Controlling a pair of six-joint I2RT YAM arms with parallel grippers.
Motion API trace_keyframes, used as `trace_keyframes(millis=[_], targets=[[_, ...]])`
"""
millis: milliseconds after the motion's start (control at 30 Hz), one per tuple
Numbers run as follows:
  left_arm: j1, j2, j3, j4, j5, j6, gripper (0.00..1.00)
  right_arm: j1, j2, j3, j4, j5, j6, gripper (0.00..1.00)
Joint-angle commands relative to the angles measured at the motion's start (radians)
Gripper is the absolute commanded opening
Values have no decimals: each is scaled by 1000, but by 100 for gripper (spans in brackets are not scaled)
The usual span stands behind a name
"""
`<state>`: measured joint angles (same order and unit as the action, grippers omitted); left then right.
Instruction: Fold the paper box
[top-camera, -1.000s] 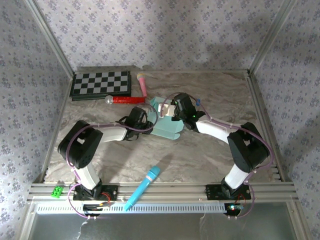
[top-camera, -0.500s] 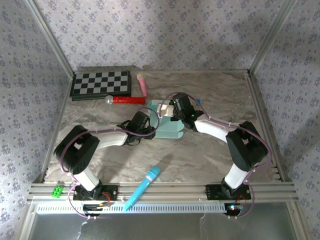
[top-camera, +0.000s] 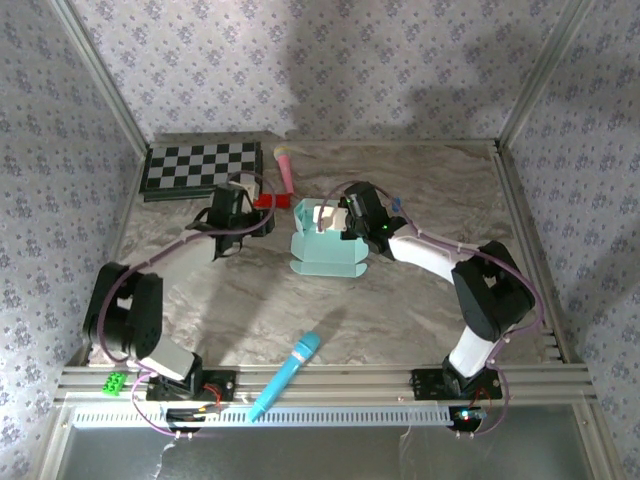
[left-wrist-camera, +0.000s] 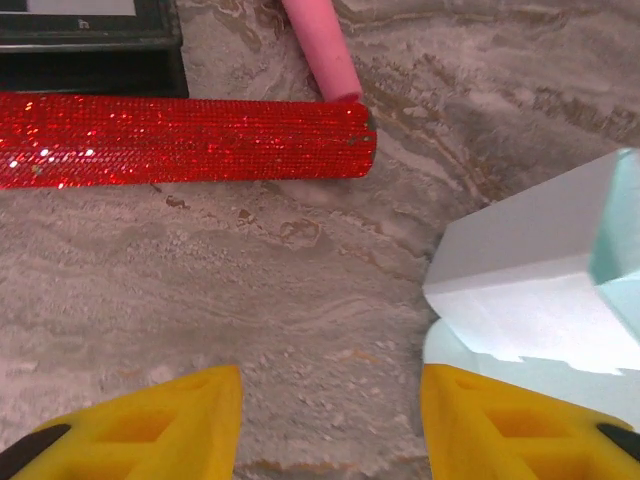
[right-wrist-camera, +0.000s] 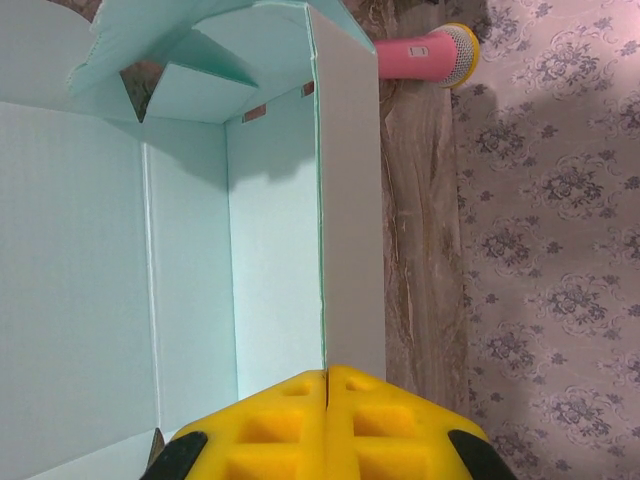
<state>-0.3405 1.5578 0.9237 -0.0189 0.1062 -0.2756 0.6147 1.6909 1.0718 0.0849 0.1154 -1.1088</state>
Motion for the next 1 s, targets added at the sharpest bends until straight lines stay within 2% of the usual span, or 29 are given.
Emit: trace_keyframes(millis=[0,200,333,467,700,967], targets=[[8,97,64,20,134,163,50,-3,24,25,-57,-12,-19,0],[-4,215,122,68,252,282,51,-3,32,34,-68,-10,-19,0],[-38,214,74,197,273,369,57,-3,39,43,-79,-12,-20,0],[-66,250,126,171,249,427,60,-3,45,52,-85,-15,-21,0],[-71,323,200,155,250,446,58,-1,54,62,-94,-16,-19,0],[-81,384,256,146,265,438,48,2,61,72,-103,-20,-16,0]])
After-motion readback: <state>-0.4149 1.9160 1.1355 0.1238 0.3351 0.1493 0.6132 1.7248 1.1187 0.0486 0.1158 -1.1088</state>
